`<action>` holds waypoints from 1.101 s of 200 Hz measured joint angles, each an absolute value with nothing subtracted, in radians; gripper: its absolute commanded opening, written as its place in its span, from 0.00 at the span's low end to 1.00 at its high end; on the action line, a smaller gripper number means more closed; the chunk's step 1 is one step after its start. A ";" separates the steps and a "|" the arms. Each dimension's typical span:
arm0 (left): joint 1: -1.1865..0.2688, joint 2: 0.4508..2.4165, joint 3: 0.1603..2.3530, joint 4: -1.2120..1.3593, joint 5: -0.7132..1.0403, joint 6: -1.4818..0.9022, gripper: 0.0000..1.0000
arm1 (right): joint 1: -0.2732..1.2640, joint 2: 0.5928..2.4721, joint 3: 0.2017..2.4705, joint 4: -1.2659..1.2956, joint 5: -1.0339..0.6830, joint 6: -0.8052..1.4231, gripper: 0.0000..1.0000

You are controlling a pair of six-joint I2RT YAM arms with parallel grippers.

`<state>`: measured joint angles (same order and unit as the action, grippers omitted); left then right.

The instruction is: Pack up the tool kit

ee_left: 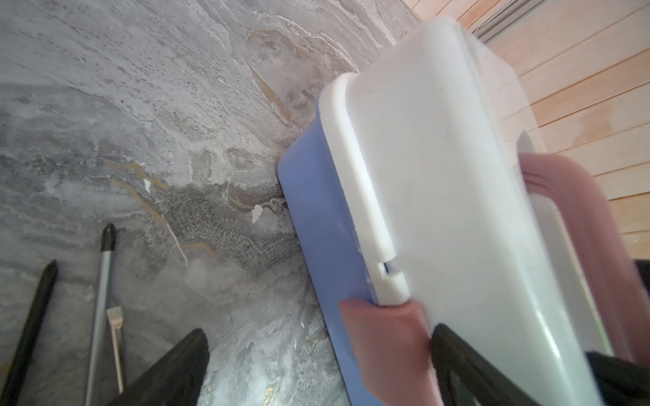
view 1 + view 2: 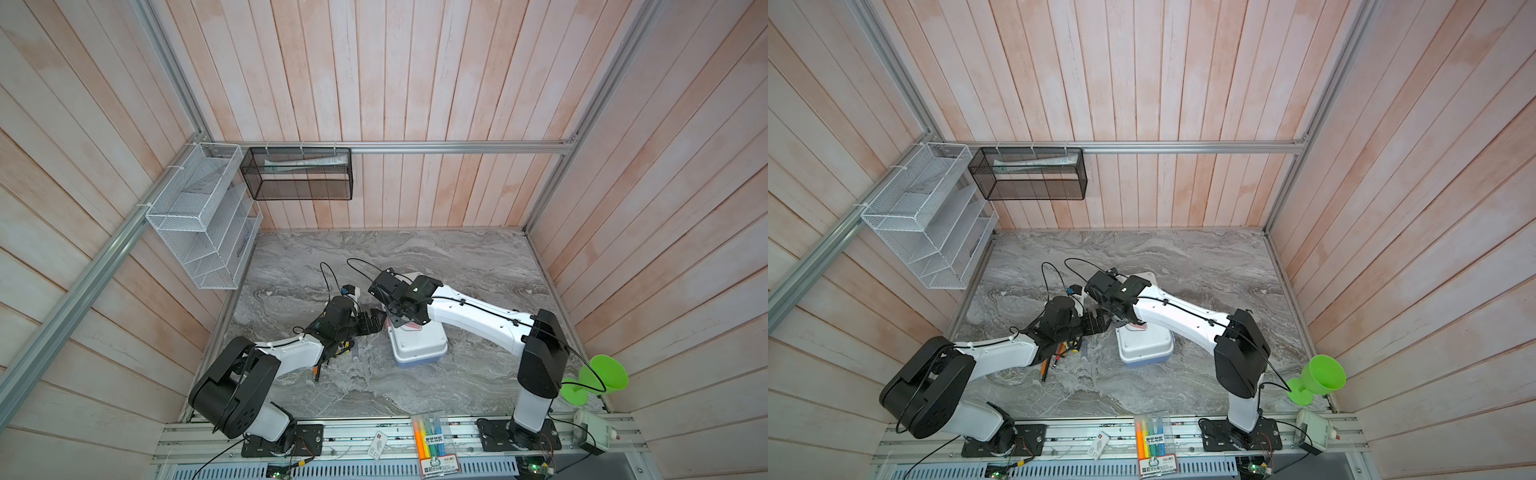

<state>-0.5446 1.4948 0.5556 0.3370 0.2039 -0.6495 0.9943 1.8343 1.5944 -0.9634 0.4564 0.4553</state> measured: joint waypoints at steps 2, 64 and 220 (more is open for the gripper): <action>-0.545 1.495 0.556 0.337 0.204 -0.649 1.00 | 0.994 1.834 1.594 -0.965 0.457 0.456 0.50; -0.545 1.496 0.556 0.339 0.204 -0.647 1.00 | 1.000 1.828 1.610 -0.988 0.516 0.472 0.37; -0.545 1.417 0.507 0.350 0.199 -0.677 1.00 | 0.933 1.630 1.352 -0.733 0.348 0.592 0.16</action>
<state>-0.5446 1.4170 0.5068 0.3504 0.1993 -0.6773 0.9325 1.6299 1.3521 -0.7326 0.3481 0.5922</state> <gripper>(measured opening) 0.998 0.166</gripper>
